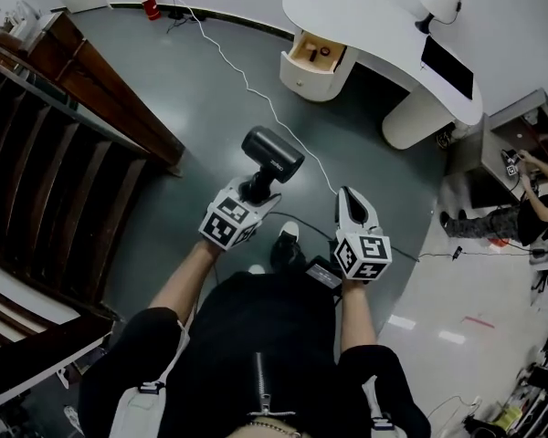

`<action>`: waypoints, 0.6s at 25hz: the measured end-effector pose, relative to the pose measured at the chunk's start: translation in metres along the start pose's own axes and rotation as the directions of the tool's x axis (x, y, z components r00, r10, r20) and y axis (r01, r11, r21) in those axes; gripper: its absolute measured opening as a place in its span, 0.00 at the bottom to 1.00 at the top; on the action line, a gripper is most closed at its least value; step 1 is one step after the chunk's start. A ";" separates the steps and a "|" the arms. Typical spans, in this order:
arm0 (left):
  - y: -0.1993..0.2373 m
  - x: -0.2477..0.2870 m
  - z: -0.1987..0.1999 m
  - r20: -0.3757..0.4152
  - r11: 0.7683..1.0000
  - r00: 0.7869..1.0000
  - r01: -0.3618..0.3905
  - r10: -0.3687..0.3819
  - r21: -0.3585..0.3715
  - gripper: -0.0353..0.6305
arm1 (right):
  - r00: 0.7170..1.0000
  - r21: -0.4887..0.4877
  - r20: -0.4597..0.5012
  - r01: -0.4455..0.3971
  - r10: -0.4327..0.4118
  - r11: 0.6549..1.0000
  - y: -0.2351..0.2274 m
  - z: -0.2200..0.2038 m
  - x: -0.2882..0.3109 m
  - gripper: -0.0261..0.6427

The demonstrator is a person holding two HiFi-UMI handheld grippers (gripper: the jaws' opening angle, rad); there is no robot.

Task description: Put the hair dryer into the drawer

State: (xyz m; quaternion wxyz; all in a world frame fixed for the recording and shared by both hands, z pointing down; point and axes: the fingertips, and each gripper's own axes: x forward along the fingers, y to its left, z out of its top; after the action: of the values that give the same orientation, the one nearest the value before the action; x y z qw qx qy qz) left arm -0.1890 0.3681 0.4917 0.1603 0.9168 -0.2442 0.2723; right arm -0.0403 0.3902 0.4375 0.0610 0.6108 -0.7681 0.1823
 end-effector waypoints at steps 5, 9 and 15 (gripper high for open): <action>0.020 0.024 0.023 -0.003 0.999 1.000 -0.021 0.021 -0.026 0.35 | 1.000 0.002 -0.008 -0.024 0.024 1.000 -0.024 0.018 0.032 0.05; 0.029 0.040 0.033 -0.015 0.998 0.999 -0.041 0.040 -0.044 0.35 | 0.999 0.000 -0.012 -0.043 0.043 0.999 -0.042 0.027 0.050 0.05; 0.044 0.063 0.048 -0.019 0.996 0.997 -0.075 0.074 -0.056 0.35 | 0.997 -0.002 -0.016 -0.075 0.075 0.997 -0.064 0.039 0.077 0.05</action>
State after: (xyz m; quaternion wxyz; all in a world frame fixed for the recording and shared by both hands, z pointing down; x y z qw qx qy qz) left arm -0.1460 0.2887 0.4964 0.1783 0.8997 -0.2844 0.2789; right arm 0.0067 0.2940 0.4392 0.0611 0.5799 -0.7902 0.1885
